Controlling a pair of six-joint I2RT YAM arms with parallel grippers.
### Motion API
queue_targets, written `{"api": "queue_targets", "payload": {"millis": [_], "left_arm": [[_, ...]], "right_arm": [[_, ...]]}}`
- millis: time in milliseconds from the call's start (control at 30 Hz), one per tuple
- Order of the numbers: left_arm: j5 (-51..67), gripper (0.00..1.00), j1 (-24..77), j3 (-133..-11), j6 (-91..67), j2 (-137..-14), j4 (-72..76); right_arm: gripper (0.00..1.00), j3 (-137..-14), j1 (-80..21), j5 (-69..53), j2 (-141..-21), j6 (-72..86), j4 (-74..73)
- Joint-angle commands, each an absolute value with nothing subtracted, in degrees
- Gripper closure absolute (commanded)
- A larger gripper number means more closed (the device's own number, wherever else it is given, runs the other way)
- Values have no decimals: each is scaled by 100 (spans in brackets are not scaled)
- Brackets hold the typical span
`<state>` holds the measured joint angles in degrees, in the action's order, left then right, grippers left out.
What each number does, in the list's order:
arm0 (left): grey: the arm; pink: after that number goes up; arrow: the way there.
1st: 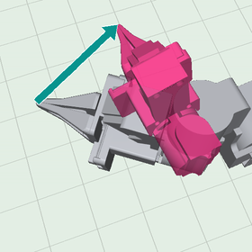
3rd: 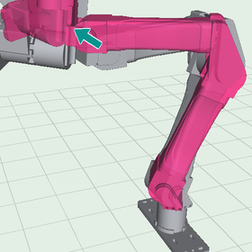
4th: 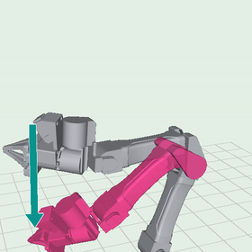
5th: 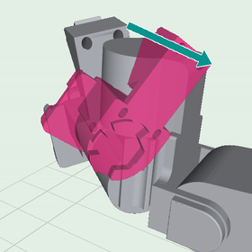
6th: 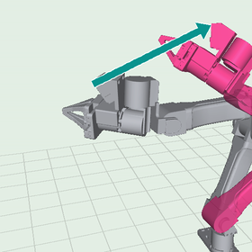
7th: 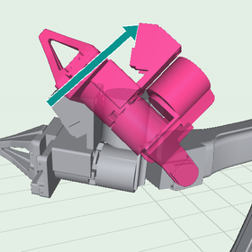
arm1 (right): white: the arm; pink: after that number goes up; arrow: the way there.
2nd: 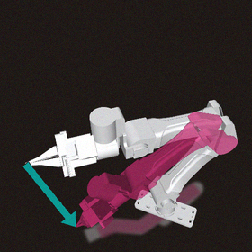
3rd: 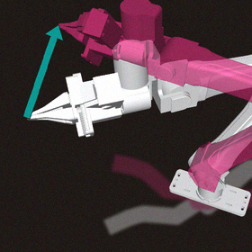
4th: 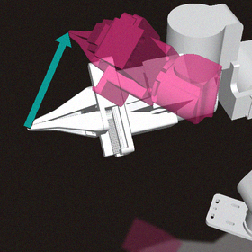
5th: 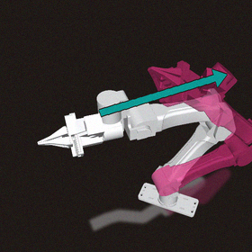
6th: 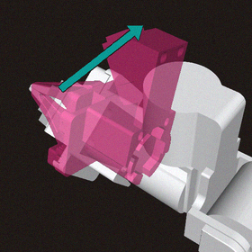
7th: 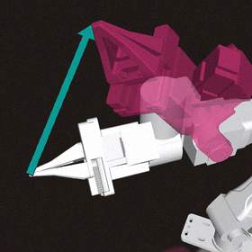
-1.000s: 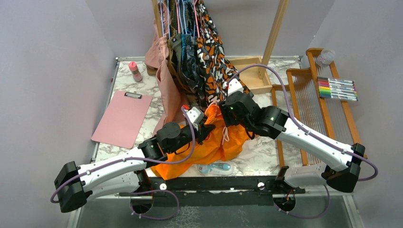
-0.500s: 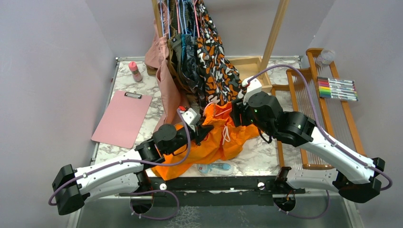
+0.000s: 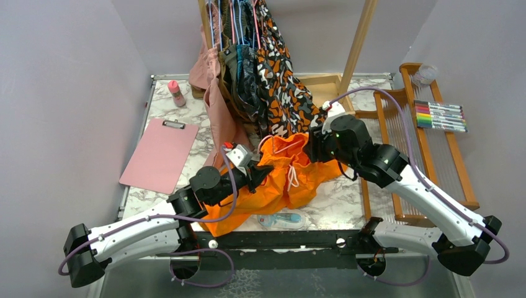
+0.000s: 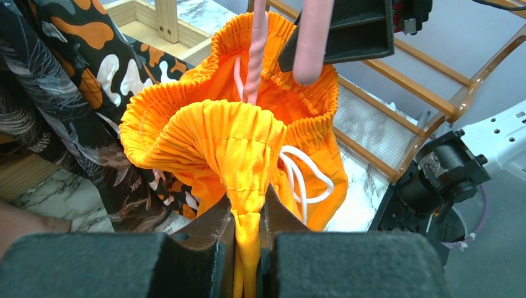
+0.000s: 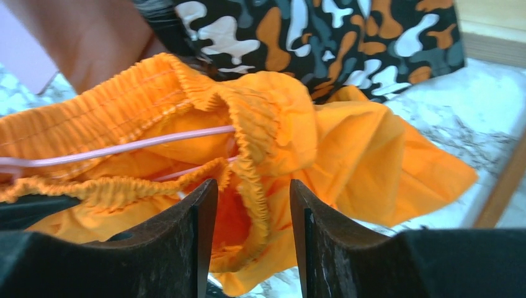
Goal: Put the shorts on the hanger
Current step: Adjust the shorts on the hanger.
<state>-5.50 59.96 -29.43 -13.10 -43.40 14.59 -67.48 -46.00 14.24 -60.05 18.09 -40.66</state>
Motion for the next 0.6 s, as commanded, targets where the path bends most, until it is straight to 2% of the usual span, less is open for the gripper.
{"api": "queue_targets", "payload": {"millis": [0, 100, 167, 233, 267, 567], "left_arm": [[-476, 100, 5977, -2922, -1388, -4145, 1570], [-461, 100, 5976, -2917, -1397, -4117, 1532], [-448, 100, 5977, -2931, -1397, -4104, 1507], [-426, 100, 5976, -2975, -1397, -4111, 1447], [-400, 100, 5978, -3004, -1405, -4127, 1398], [-178, 100, 5981, -3757, -1421, -4490, 476]], "right_arm": [[53, -6701, -4588, 765, -5934, 1907, -3617], [62, -6727, -4581, 760, -6080, 1876, -3658], [74, -6745, -4588, 868, -6139, 1793, -3683], [93, -6805, -4588, 1072, -6227, 1646, -3759], [98, -6904, -4585, 1223, -6289, 1564, -3837], [99, -7657, -4588, 3646, -6741, 640, -4270]]}}
